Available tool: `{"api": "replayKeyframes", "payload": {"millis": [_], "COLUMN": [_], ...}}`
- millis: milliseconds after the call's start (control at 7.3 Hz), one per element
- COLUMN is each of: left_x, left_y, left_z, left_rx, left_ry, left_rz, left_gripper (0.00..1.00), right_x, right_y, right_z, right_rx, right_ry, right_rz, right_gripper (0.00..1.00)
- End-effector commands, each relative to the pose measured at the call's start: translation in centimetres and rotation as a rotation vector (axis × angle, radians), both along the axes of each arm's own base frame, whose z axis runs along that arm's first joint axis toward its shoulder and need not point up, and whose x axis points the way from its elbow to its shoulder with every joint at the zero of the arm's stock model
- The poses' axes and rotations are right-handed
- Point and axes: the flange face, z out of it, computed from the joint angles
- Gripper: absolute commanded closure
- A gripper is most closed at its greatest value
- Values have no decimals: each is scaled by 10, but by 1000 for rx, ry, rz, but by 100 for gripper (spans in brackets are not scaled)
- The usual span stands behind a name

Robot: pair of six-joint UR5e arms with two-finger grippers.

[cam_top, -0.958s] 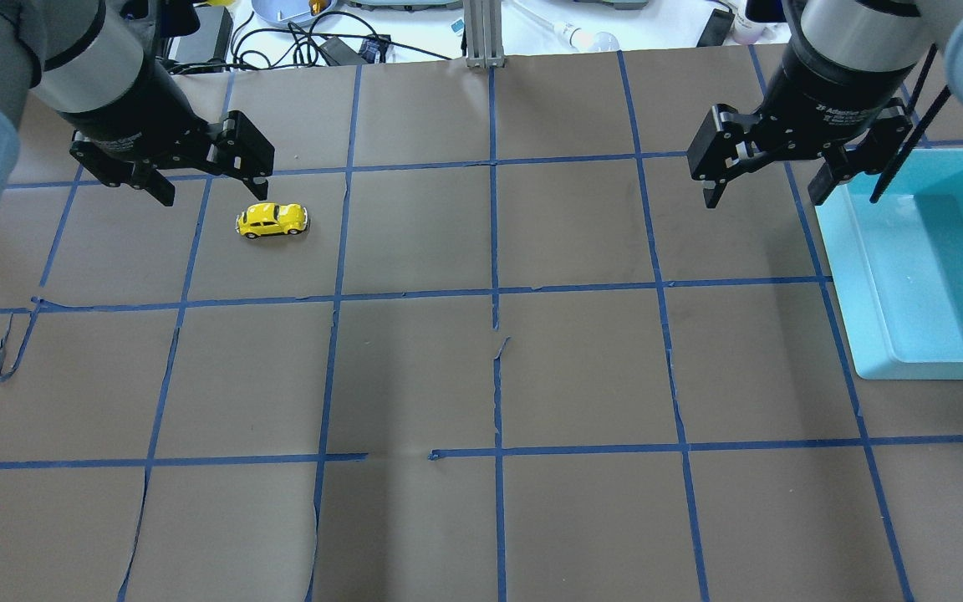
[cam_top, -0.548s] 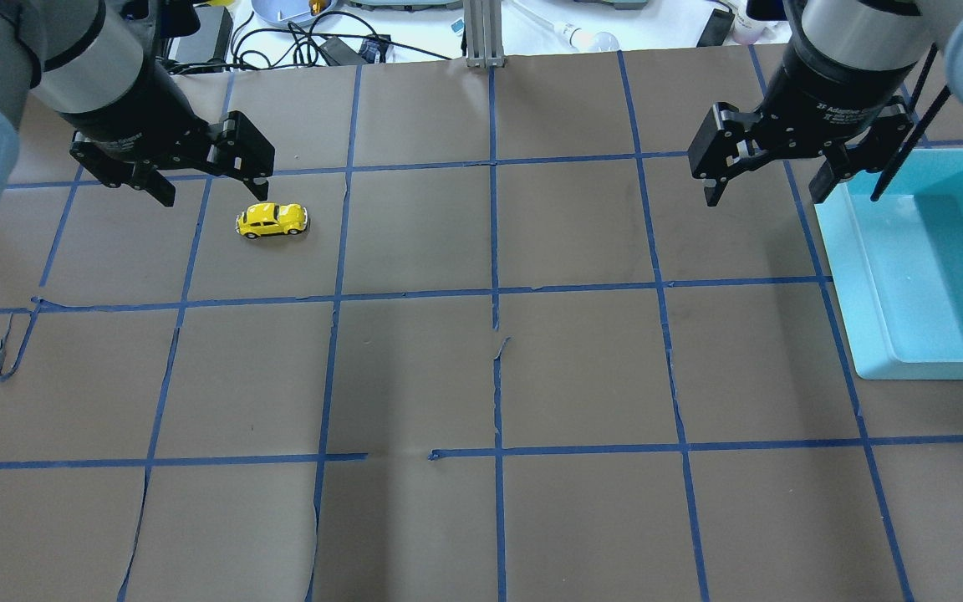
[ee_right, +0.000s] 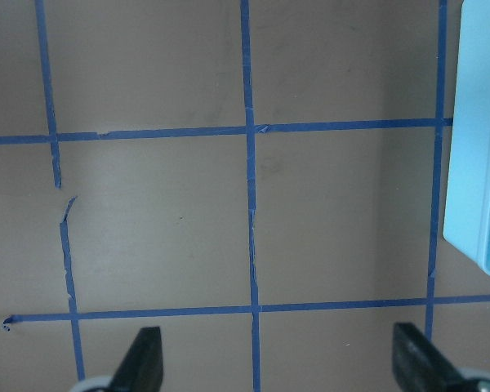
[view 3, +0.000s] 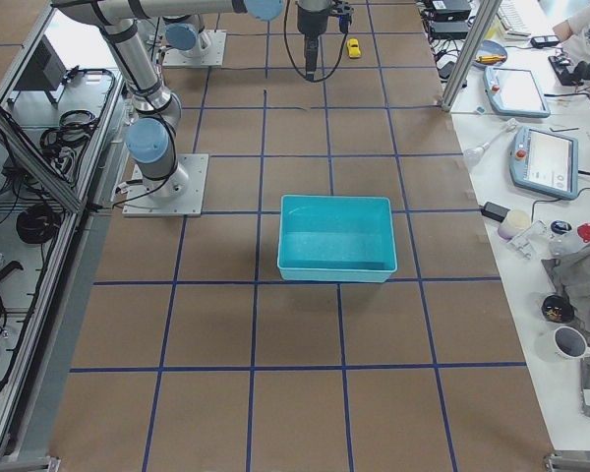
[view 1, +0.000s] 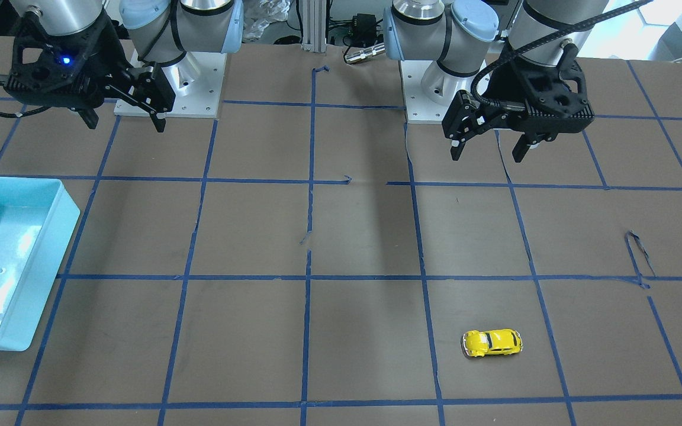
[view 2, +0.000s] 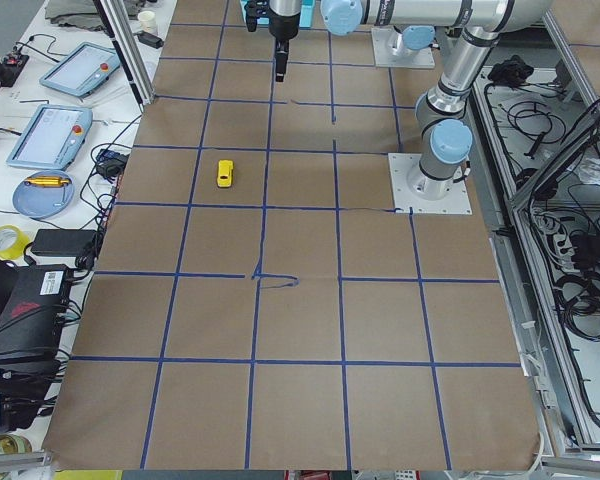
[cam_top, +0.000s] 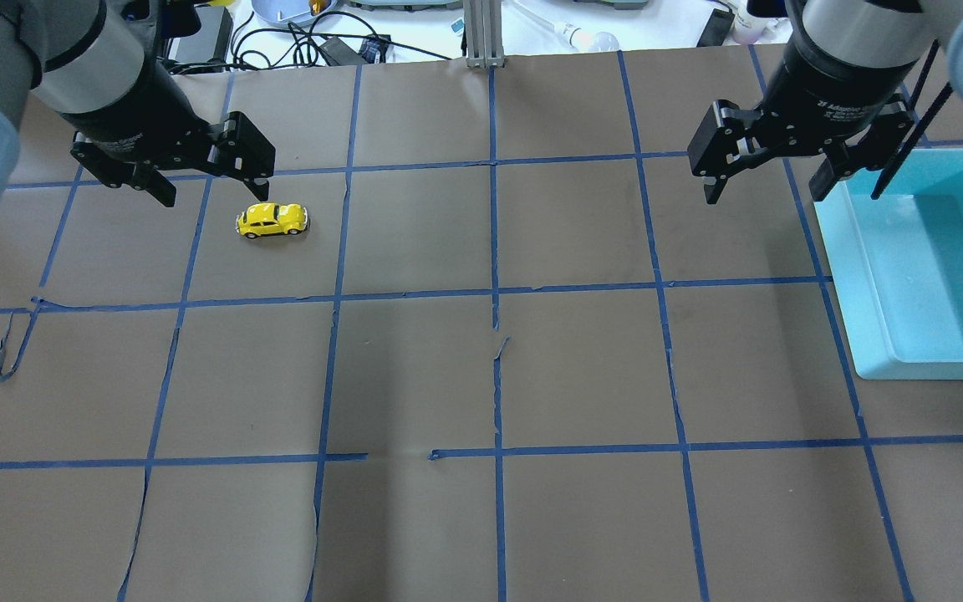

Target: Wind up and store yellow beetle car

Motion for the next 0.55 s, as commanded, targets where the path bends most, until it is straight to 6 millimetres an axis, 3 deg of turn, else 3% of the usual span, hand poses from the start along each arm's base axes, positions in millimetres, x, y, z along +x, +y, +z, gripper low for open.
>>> {"api": "replayKeyframes", "payload": {"millis": [0, 411], "left_x": [0, 0], "left_y": [0, 1], "left_z": [1, 0], "left_rx": [-1, 0], "left_ry": [0, 0], "left_rz": [0, 0], "left_gripper": [0, 0], "right_x": [0, 0], "right_y": [0, -2], "right_z": [1, 2], "right_rx": [-2, -15], "right_ry": [0, 0], "right_rz": [0, 0], "right_gripper": [0, 0]}}
